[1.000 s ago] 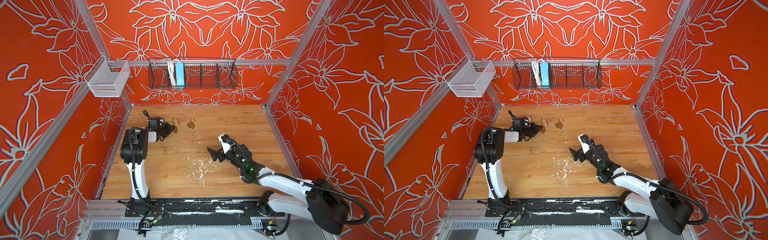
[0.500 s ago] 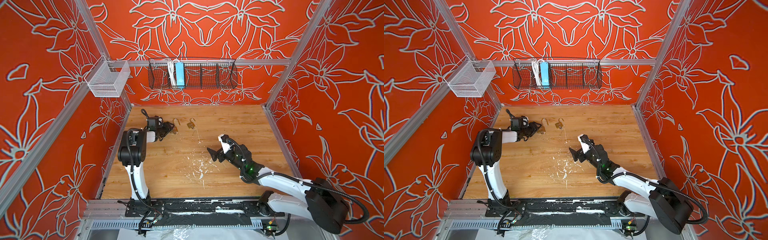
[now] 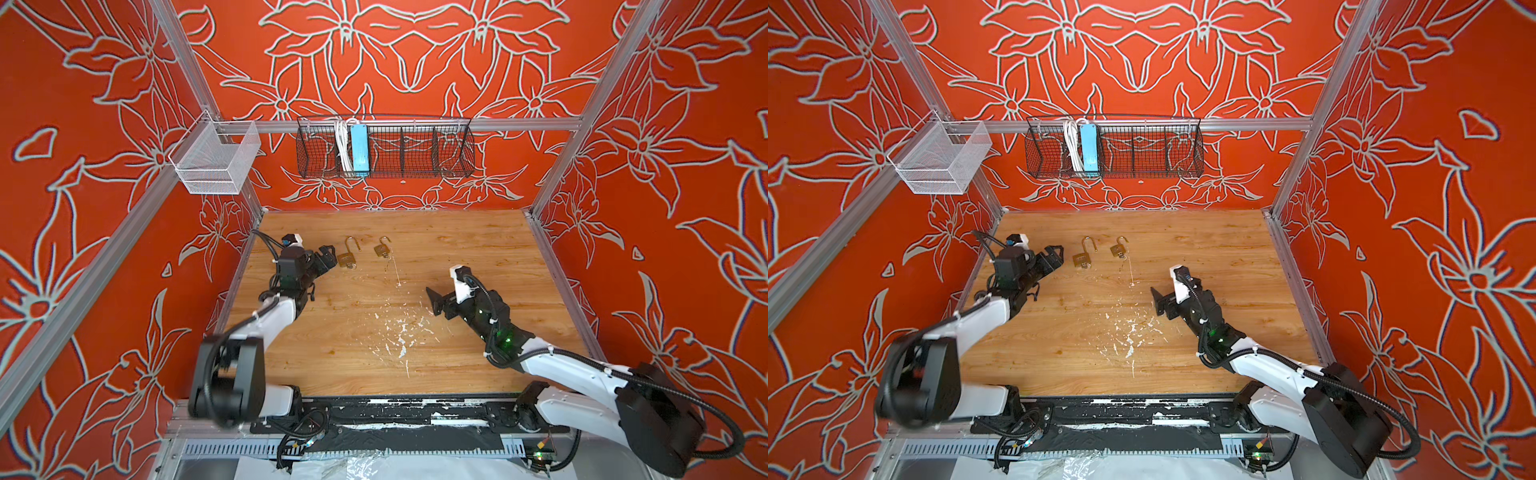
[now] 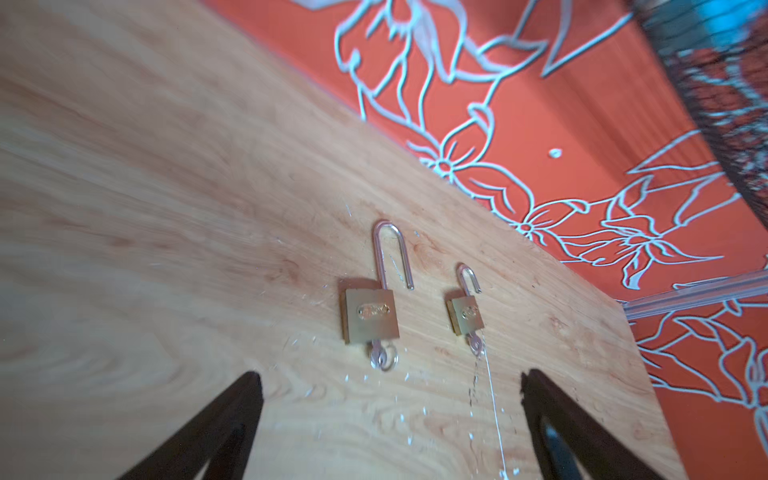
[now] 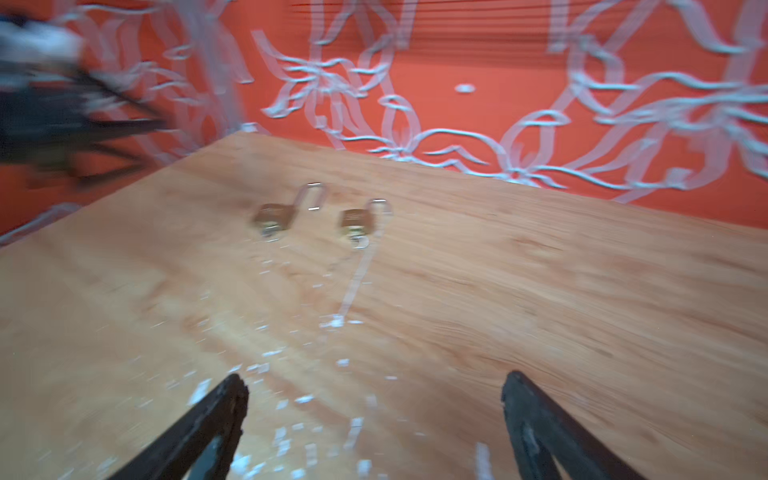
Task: Unlock with the key
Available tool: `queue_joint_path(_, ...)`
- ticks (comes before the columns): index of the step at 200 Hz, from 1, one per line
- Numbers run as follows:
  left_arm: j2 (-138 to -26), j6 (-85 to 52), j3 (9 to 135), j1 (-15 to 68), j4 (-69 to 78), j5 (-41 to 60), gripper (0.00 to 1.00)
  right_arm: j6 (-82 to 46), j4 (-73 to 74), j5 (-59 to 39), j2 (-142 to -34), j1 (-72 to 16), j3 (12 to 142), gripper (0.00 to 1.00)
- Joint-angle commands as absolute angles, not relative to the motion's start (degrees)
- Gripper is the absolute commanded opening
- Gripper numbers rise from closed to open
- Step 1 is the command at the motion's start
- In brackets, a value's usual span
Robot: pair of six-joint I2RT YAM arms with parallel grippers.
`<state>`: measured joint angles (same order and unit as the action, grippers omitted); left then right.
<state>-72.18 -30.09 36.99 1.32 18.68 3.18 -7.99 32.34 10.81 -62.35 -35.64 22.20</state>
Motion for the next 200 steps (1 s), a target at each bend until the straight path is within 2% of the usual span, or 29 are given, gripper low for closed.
queue_joint_path(1,-59.1,-22.02,31.89,5.34,12.98,-11.62,0.97,-14.2,27.97,25.04,-59.07,-32.81,21.15,0.98)
queue_joint_path(28,-42.28,-17.54,26.21,7.99,4.38,-21.27,0.97,-14.25,25.51,33.17,-50.51,-32.13,18.22,0.98)
queue_joint_path(55,-33.49,-11.29,14.69,9.05,9.86,-30.05,0.97,-10.81,23.33,44.68,-38.71,-32.06,15.11,0.98)
queue_joint_path(66,-33.8,-11.17,10.7,8.71,15.04,-33.9,0.97,-7.79,26.38,48.35,-35.03,-31.8,12.64,0.98)
queue_joint_path(83,-38.17,-5.86,6.94,6.92,25.06,-27.18,0.97,-2.27,33.59,52.54,-31.09,-30.35,8.73,0.98)
queue_joint_path(97,-47.46,-5.94,4.83,5.12,36.15,-25.95,0.97,-0.62,36.95,55.17,-30.37,-27.74,6.31,0.98)
queue_joint_path(105,-51.56,-5.68,6.33,4.82,37.17,-24.22,0.97,-1.49,35.69,54.16,-30.36,-26.0,6.01,0.98)
queue_joint_path(126,-57.72,-3.35,12.21,4.92,32.15,-19.2,0.97,-5.23,31.74,48.47,-32.6,-22.47,6.09,0.98)
queue_joint_path(149,-69.37,-2.35,10.91,4.14,44.33,-17.52,0.97,-4.99,35.34,45.87,-41.51,-21.37,6.58,0.98)
queue_joint_path(162,-74.78,-1.48,13.89,3.52,44.0,-15.36,0.97,-3.65,35.93,45.72,-48.47,-21.36,8.63,0.98)
queue_joint_path(177,-75.7,-3.27,19.21,3.45,34.72,-17.62,0.97,-2.42,38.34,46.26,-54.99,-21.37,9.92,0.98)
queue_joint_path(200,-76.36,-3.16,19.76,3.23,34.36,-17.23,0.97,1.95,46.98,46.85,-62.25,-21.28,9.1,0.98)
